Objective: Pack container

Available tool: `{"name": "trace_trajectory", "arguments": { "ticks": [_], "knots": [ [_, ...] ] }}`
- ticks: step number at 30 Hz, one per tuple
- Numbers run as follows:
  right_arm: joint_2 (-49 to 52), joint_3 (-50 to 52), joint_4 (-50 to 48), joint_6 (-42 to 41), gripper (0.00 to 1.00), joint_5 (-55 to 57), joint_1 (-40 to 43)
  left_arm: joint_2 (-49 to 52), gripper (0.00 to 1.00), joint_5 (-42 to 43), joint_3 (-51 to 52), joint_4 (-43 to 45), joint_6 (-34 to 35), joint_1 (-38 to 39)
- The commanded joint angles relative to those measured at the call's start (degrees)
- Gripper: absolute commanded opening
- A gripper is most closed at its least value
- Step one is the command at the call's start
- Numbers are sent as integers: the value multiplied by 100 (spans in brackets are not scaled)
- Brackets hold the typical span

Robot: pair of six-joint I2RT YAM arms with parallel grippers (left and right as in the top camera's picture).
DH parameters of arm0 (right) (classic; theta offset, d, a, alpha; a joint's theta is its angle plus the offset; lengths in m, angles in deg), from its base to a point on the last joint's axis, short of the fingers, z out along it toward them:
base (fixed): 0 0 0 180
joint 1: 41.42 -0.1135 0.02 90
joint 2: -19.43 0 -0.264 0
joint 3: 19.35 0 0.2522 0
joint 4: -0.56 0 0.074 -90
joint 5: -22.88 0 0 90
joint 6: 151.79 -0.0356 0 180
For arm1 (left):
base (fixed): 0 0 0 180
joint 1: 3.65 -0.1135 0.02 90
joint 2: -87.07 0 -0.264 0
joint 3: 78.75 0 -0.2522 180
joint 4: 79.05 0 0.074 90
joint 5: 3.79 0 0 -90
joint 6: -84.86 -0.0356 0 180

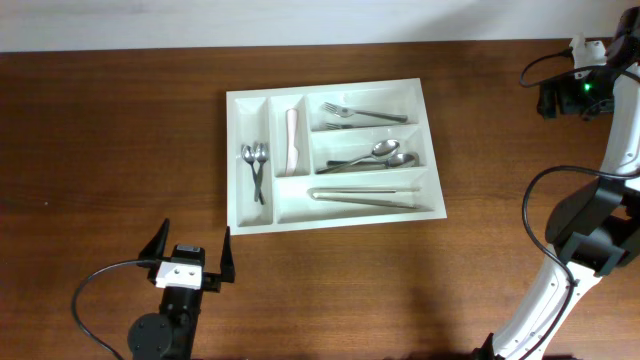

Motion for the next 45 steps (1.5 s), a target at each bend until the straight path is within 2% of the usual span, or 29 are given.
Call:
{"name": "trace_trajectory", "arguments": {
  "ticks": [1, 5, 45],
  "knots": [
    [39, 33, -2, 22, 99, -31, -4, -61, 99, 76, 223, 63, -92, -35],
    [39, 33, -2, 22, 99, -31, -2, -61, 99, 81, 267, -199, -70, -107],
    [39, 33, -2, 22, 99, -33, -2, -59, 99, 35, 267, -201, -72, -223]
  ]
}}
